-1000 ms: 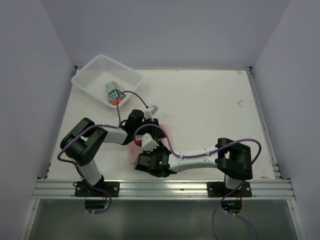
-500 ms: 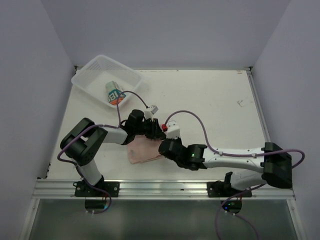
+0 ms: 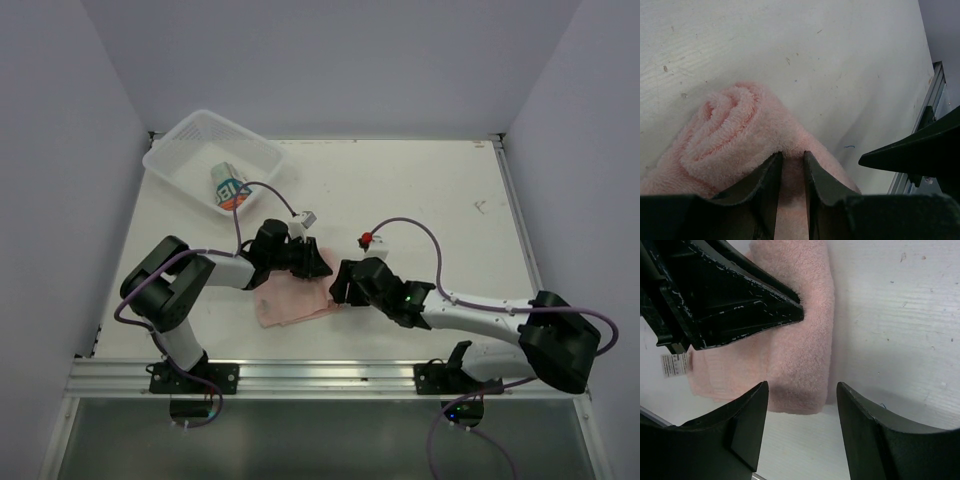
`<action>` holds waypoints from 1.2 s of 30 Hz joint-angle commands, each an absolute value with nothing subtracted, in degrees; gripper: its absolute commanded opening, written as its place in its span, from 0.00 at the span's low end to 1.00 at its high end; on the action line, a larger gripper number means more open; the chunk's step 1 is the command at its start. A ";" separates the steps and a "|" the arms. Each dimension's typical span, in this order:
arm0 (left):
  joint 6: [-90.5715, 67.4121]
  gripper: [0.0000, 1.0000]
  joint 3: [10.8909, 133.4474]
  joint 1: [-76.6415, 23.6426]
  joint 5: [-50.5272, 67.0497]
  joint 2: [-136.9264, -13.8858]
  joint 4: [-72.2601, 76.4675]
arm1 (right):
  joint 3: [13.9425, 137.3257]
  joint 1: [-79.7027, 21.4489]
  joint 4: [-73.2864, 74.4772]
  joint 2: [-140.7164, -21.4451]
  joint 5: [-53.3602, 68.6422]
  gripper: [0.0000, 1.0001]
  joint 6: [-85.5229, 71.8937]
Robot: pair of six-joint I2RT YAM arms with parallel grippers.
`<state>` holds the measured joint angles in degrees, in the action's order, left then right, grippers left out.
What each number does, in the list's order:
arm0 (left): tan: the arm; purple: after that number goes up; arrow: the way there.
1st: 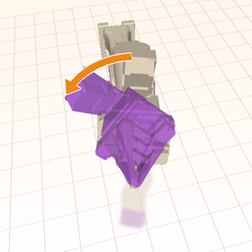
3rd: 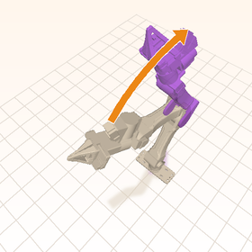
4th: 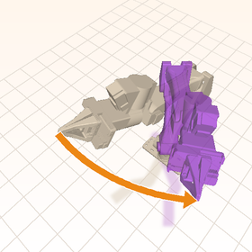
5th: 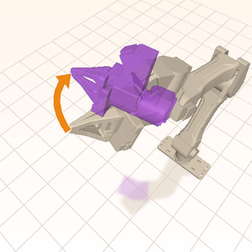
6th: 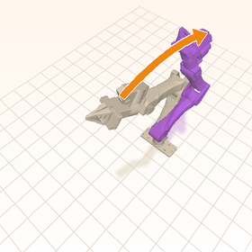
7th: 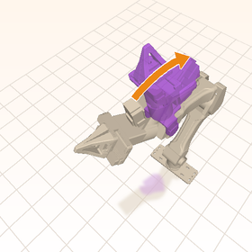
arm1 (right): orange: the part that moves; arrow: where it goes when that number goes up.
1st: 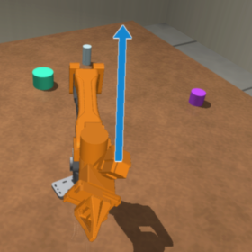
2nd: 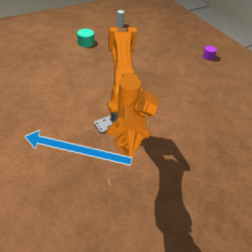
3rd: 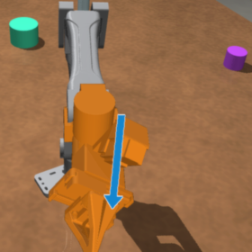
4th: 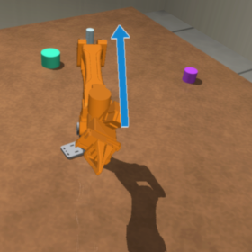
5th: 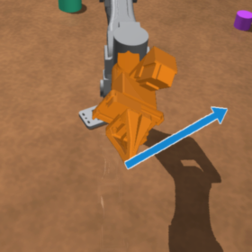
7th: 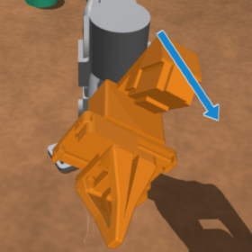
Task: Roll the towels
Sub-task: Roll the towel
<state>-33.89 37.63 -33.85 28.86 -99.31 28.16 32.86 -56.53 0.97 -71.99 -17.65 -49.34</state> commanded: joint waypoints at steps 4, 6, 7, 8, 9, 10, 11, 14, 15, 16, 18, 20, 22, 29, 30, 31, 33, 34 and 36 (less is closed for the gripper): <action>-31.55 0.30 35.60 -33.75 23.20 -100.11 21.71 | 31.03 -54.67 -7.46 -75.49 -12.84 0.61 -52.47; -31.64 0.30 35.33 -33.75 23.12 -99.84 21.80 | 30.94 -54.49 -7.65 -76.90 -12.83 0.61 -52.30; -31.64 0.30 35.33 -33.75 23.12 -99.84 21.80 | 30.85 -54.58 -7.91 -77.43 -12.66 0.61 -52.29; -31.73 0.30 35.25 -33.75 23.20 -99.84 21.88 | 30.68 -54.41 -8.26 -78.65 -12.57 0.61 -52.38; -31.73 0.30 35.16 -33.75 23.20 -99.93 21.88 | 30.33 -54.23 -8.70 -79.10 -12.22 0.61 -52.38; -31.82 0.30 35.16 -33.75 23.20 -99.93 21.88 | 30.06 -54.32 -9.92 -79.71 -11.87 0.61 -52.47; -31.82 0.30 35.07 -33.75 23.20 -100.02 21.97 | 29.80 -54.40 -10.54 -80.06 -11.34 0.61 -52.64; -31.82 0.30 34.89 -33.75 23.12 -99.84 21.89 | 29.62 -54.32 -10.64 -81.82 -11.42 0.58 -53.17; -31.90 0.30 34.89 -33.75 23.03 -99.76 21.88 | 29.62 -54.32 -10.55 -82.44 -11.43 0.57 -52.91; -31.90 0.30 34.98 -33.75 23.03 -99.76 21.88 | 29.45 -54.32 -10.98 -82.70 -11.43 0.53 -52.74; -31.90 0.30 35.24 -33.75 23.03 -99.76 21.54 | 29.01 -54.32 -11.51 -82.97 -11.08 0.46 -52.47; -32.08 0.30 36.03 -33.75 23.12 -99.75 21.10 | 28.48 -54.32 -11.95 -82.88 -11.25 0.31 -52.12; -31.91 0.30 36.82 -33.66 23.03 -99.67 20.04 | 28.13 -54.32 -11.78 -82.71 -11.60 0.24 -51.68; -31.64 0.32 42.71 -32.17 21.36 -98.35 14.25 | 28.12 -54.32 -8.71 -80.69 -13.53 0.00 -48.79; -31.64 0.33 44.02 -31.99 20.92 -98.26 13.80 | 28.12 -54.40 -8.18 -80.42 -14.06 0.00 -48.43; -31.64 0.33 44.73 -31.91 20.92 -98.09 13.36 | 28.12 -54.40 -7.13 -80.07 -14.93 0.00 -47.99; -31.64 0.34 46.13 -31.47 20.66 -97.65 12.05 | 28.39 -54.49 -5.63 -79.19 -15.90 0.00 -46.59; -31.73 0.34 47.36 -31.46 20.48 -97.56 11.52 | 28.48 -54.49 -4.41 -78.84 -16.34 0.00 -46.15; -31.90 0.34 48.42 -31.20 20.13 -96.86 10.55 | 28.82 -54.84 -3.17 -77.97 -17.84 0.00 -44.57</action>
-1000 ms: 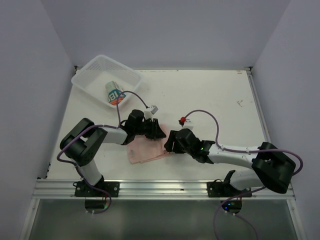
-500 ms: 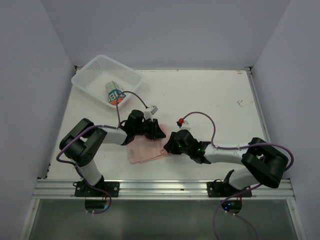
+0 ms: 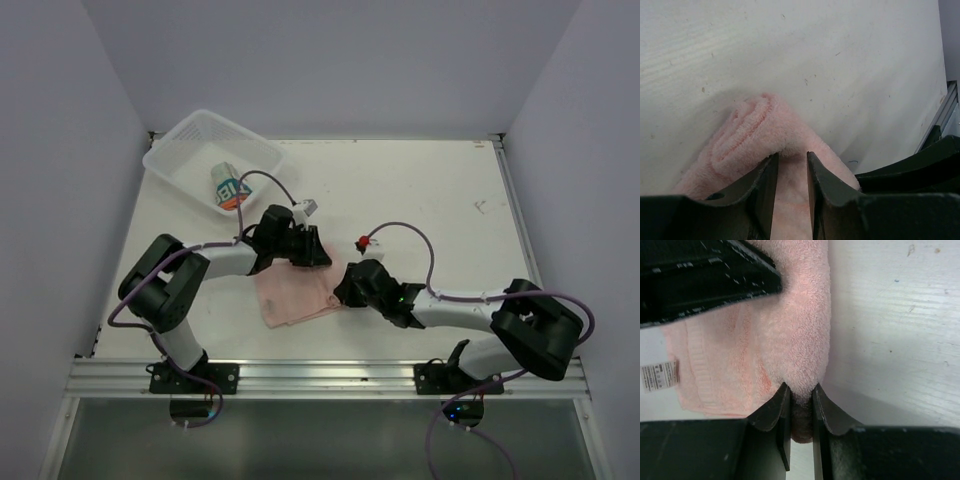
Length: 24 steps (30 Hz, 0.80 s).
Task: Roll the towels
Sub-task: Roll the towel
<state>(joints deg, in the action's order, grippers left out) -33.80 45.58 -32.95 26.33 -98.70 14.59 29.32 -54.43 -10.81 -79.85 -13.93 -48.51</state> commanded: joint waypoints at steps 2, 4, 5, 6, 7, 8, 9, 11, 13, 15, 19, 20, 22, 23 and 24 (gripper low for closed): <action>-32.17 0.34 49.57 -30.94 20.21 -96.16 10.02 | 29.35 -55.54 -0.97 -77.70 -19.94 0.00 -42.82; -31.91 0.36 51.05 -30.94 20.56 -95.71 9.58 | 30.58 -57.30 2.35 -77.87 -22.22 0.00 -41.67; -31.64 0.36 51.59 -30.94 20.31 -95.45 8.36 | 31.19 -58.00 3.42 -77.96 -23.37 0.00 -40.53; -31.47 0.36 52.11 -30.94 20.04 -95.45 7.74 | 32.33 -59.49 4.38 -78.13 -26.08 0.00 -40.08; -31.29 0.36 52.82 -30.94 19.95 -95.28 7.39 | 32.95 -60.37 6.22 -78.66 -27.23 0.00 -39.30; -30.94 0.36 53.17 -30.85 19.69 -95.19 6.60 | 33.57 -61.25 7.11 -79.01 -28.64 0.00 -38.85; -30.76 0.36 53.43 -30.85 19.69 -95.19 6.24 | 35.05 -63.09 9.03 -79.62 -31.18 0.00 -38.59; -30.50 0.36 53.61 -30.76 19.42 -94.83 5.63 | 37.08 -65.20 10.71 -81.29 -33.30 0.00 -37.80; -30.59 0.36 53.44 -30.76 19.34 -94.22 5.36 | 38.05 -65.83 12.56 -82.87 -35.06 0.00 -37.79; -30.85 0.36 53.00 -30.76 19.34 -93.69 5.19 | 39.55 -66.62 14.49 -83.76 -36.38 0.00 -38.06; -31.02 0.36 52.30 -30.76 19.16 -91.15 4.40 | 42.01 -67.59 18.19 -85.51 -39.98 0.00 -38.32; -31.11 0.36 52.03 -30.76 19.07 -90.62 4.39 | 42.53 -68.02 18.89 -86.39 -41.64 0.00 -38.23; -31.46 0.36 51.51 -30.76 19.07 -89.22 4.39 | 44.90 -68.81 22.57 -87.53 -43.93 0.00 -38.49; -31.46 0.36 51.42 -30.76 19.07 -88.77 4.31 | 45.87 -69.60 23.89 -88.41 -46.21 0.00 -38.58; -31.55 0.36 51.42 -30.76 19.07 -88.42 4.31 | 47.79 -70.13 26.60 -89.98 -47.54 0.00 -38.85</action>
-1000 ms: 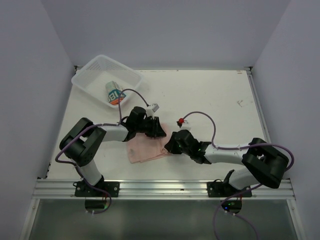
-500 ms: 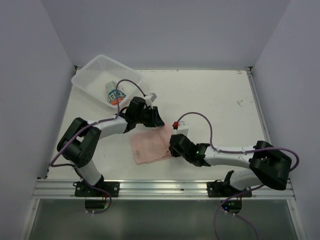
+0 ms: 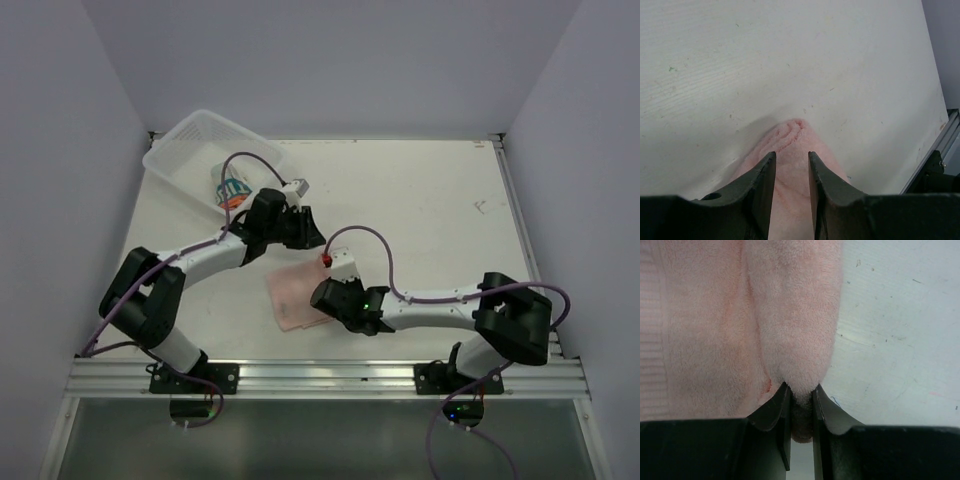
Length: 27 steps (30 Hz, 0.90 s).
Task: Roll the towels
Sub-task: Roll the towel
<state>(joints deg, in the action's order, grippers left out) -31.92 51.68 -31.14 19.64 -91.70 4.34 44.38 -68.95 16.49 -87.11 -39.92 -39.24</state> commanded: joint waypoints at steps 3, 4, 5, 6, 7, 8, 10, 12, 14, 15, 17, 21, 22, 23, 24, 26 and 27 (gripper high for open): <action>-32.08 0.36 51.15 -30.67 19.34 -87.28 4.39 | 51.85 -72.15 32.58 -94.28 -52.46 0.00 -39.98; -32.17 0.36 51.07 -30.76 19.25 -87.01 4.48 | 52.73 -72.68 33.65 -95.35 -53.34 0.00 -40.34; -32.17 0.36 51.06 -30.67 19.42 -86.75 4.48 | 54.39 -73.56 34.71 -96.23 -54.22 0.00 -40.43; -32.17 0.36 51.15 -30.67 19.51 -86.75 4.57 | 55.19 -74.09 36.80 -98.33 -55.79 0.00 -40.69; -32.34 0.36 51.15 -30.76 19.60 -86.75 4.66 | 56.15 -74.53 37.87 -99.39 -56.68 0.00 -41.13; -32.52 0.36 51.15 -30.76 20.21 -86.92 4.92 | 57.90 -75.40 38.92 -100.45 -57.30 0.00 -41.13; -32.96 0.36 51.15 -30.67 21.26 -87.36 5.79 | 59.76 -76.37 41.74 -103.78 -59.49 0.00 -41.39; -33.40 0.36 50.63 -30.85 22.58 -87.54 6.76 | 62.83 -77.69 44.89 -105.98 -60.99 0.00 -41.40; -33.92 0.36 50.01 -30.94 23.64 -87.80 8.16 | 66.07 -78.66 47.36 -109.68 -62.84 0.00 -41.57; -34.01 0.36 49.66 -30.94 23.82 -87.89 8.52 | 67.22 -78.92 49.20 -111.17 -63.28 0.00 -41.40; -34.45 0.36 49.13 -31.29 24.69 -88.15 9.92 | 69.34 -79.63 51.14 -115.11 -64.42 0.00 -41.13; -34.54 0.36 48.69 -32.69 25.84 -89.03 11.60 | 74.00 -80.42 54.31 -119.88 -64.78 0.00 -40.26; -34.45 0.36 48.52 -33.30 26.01 -89.56 12.30 | 74.44 -80.51 54.23 -120.40 -64.69 0.00 -39.30; -34.54 0.36 48.34 -33.66 26.54 -89.91 12.39 | 75.05 -80.59 54.23 -120.85 -64.43 0.00 -38.94; -34.54 0.36 48.34 -33.84 26.72 -90.43 12.57 | 75.32 -80.60 54.32 -121.63 -64.34 0.00 -38.67; -34.80 0.36 47.55 -34.63 27.50 -91.58 13.88 | 75.93 -80.68 54.32 -122.17 -63.81 0.00 -37.97; -34.98 0.36 47.29 -34.89 27.68 -91.93 14.32 | 76.02 -80.68 54.14 -122.60 -63.81 0.00 -37.62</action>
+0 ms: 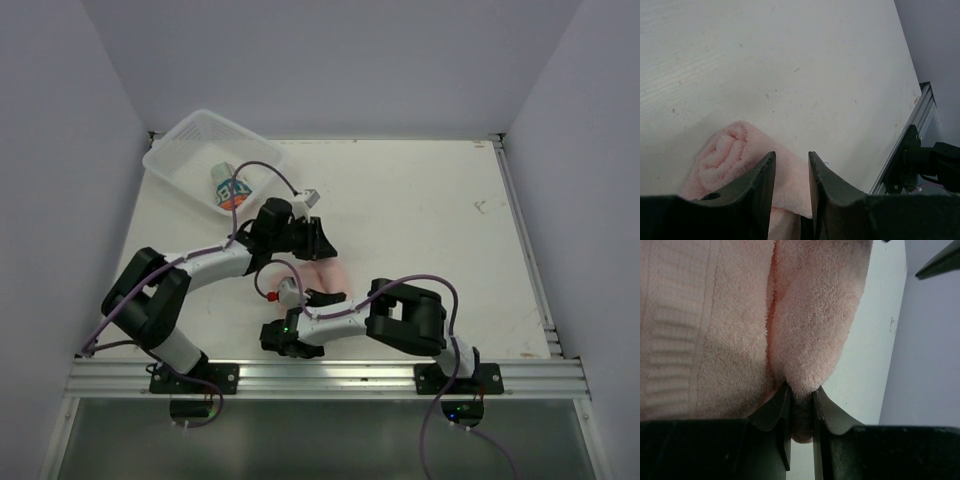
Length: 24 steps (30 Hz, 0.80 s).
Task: Roll the towels
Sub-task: Roll the towel
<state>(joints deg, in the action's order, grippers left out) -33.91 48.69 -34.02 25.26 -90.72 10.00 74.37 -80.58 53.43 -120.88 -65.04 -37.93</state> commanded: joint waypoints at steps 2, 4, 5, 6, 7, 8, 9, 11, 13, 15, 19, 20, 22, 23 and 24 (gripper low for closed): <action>-35.51 0.36 46.15 -35.68 27.95 -92.98 16.08 | 76.11 -80.68 54.05 -123.13 -63.63 0.00 -37.09; -35.77 0.36 45.53 -36.29 28.65 -94.38 17.57 | 76.11 -80.60 53.35 -123.49 -62.93 0.00 -36.48; -35.86 0.36 45.27 -36.39 29.09 -94.92 17.84 | 76.03 -80.60 53.18 -123.49 -62.76 0.00 -36.47; -35.86 0.36 45.26 -36.56 29.09 -95.53 17.93 | 76.03 -80.68 52.65 -123.57 -62.41 0.00 -36.39; -35.77 0.36 45.00 -36.65 29.18 -96.49 17.84 | 76.03 -80.68 52.47 -123.57 -61.79 0.00 -36.21; -35.77 0.36 44.83 -36.74 29.01 -96.76 17.84 | 75.94 -80.60 52.30 -123.57 -61.61 0.00 -36.21; -35.68 0.36 44.22 -36.74 28.66 -97.03 17.84 | 75.94 -80.60 51.77 -123.49 -61.26 0.00 -36.21; -35.07 0.36 43.77 -36.74 27.34 -97.56 17.23 | 75.50 -80.68 51.16 -123.40 -60.21 0.00 -36.12; -34.37 0.36 43.07 -36.74 26.55 -97.65 16.97 | 75.50 -80.60 50.45 -123.22 -59.42 0.00 -36.04; -33.75 0.36 42.98 -36.74 24.70 -98.08 16.35 | 75.32 -80.60 49.49 -122.43 -59.15 0.00 -35.95; -32.43 0.36 43.24 -36.56 22.94 -99.49 15.56 | 73.66 -80.51 46.85 -118.14 -58.18 0.17 -36.30; -32.43 0.36 43.24 -36.56 22.68 -99.75 15.64 | 72.52 -80.51 46.15 -115.86 -57.84 0.19 -36.12; -32.52 0.36 43.15 -36.48 22.68 -100.46 15.99 | 71.55 -80.51 44.30 -113.83 -57.66 0.28 -36.47; -32.43 0.36 42.98 -36.47 22.68 -100.81 16.17 | 70.76 -80.51 43.60 -111.99 -57.40 0.32 -36.56; -32.52 0.36 42.89 -36.47 22.68 -100.81 16.35 | 70.40 -80.42 43.51 -111.45 -57.39 0.34 -36.74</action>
